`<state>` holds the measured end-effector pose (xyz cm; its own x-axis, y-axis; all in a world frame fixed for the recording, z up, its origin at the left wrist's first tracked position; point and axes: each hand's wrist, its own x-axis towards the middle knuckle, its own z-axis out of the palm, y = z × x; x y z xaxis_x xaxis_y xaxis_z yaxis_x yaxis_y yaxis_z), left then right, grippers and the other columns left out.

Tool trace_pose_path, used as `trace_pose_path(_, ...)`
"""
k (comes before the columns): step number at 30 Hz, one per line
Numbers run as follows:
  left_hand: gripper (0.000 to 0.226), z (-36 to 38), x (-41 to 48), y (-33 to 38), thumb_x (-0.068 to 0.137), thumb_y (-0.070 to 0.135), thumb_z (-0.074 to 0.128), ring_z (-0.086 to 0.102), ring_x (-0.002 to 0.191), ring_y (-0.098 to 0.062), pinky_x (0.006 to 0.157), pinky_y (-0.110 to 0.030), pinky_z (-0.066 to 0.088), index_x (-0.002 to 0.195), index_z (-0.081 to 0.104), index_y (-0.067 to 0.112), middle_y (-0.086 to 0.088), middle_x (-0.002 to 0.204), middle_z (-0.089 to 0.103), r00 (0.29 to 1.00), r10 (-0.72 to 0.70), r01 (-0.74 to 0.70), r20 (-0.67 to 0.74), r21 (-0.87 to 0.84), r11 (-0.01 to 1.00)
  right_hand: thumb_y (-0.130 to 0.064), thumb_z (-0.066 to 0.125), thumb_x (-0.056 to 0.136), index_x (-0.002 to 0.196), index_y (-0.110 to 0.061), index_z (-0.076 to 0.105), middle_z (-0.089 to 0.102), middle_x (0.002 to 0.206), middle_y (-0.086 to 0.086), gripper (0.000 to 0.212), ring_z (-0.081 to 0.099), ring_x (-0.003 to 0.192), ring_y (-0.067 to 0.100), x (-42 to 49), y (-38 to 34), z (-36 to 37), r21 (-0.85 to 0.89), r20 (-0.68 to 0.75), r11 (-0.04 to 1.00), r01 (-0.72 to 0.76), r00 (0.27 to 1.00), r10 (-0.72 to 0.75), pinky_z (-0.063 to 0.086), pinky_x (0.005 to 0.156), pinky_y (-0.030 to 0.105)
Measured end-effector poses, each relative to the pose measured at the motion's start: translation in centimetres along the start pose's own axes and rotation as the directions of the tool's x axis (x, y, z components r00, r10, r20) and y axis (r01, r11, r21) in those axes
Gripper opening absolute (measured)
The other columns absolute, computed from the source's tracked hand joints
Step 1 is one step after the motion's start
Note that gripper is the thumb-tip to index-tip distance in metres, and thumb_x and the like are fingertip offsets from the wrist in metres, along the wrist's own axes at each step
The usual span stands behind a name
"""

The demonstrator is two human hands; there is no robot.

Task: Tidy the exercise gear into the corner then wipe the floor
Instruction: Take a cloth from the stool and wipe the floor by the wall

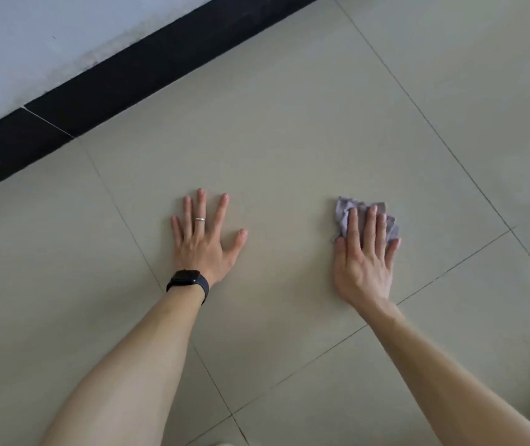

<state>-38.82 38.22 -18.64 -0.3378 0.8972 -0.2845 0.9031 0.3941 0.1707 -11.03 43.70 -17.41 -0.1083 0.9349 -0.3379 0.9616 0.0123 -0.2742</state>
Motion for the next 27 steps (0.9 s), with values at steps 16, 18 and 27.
trace_pose_path(16, 0.061, 0.9, -1.3, -3.0, 0.098, 0.044, 0.034, 0.005, 0.153, -0.023, 0.118, -0.059, 0.007, 0.156, 0.019, 0.034, 0.0, 0.167, 0.004, 0.973, -0.005, -0.012, -0.231, -0.071, 0.997, -0.044, 0.022, 0.105, 0.157, -0.038, -0.002, -0.013, 0.166, -0.004, 0.058, -0.017, 0.151, 0.013, 4.8, -6.0, 0.7, 0.049, -0.049, 0.996, -0.075, 0.996, 0.077, -0.006, 0.121, 0.054)
trace_pose_path(18, 0.06, 0.9, -2.4, -4.4, 0.099, 0.043, 0.03, 0.008, 0.153, -0.025, 0.118, -0.06, 0.008, 0.157, 0.019, 0.033, 0.0, 0.166, 0.005, 0.971, -0.092, 0.075, -0.223, -0.082, 0.994, -0.043, 0.024, 0.105, 0.158, -0.037, 0.002, -0.011, 0.166, -0.004, 0.058, -0.015, 0.152, 0.013, 0.1, -7.7, 2.9, -0.074, -0.004, 0.972, 0.221, 0.975, -0.222, 0.0, 0.122, 0.055)
trace_pose_path(27, 0.061, -1.3, -2.1, -12.5, 0.097, 0.055, 0.015, 0.0, 0.153, -0.021, 0.119, -0.057, 0.002, 0.156, 0.01, 0.041, 0.004, 0.166, 0.0, 0.954, -0.259, 0.244, -0.153, -0.11, 0.963, -0.047, 0.02, 0.105, 0.157, -0.035, 0.018, 0.008, 0.166, -0.006, 0.054, -0.001, 0.153, 0.011, 4.9, -10.1, 2.3, -0.235, 0.114, 0.683, 0.691, 0.718, -0.687, 0.015, 0.121, 0.049)
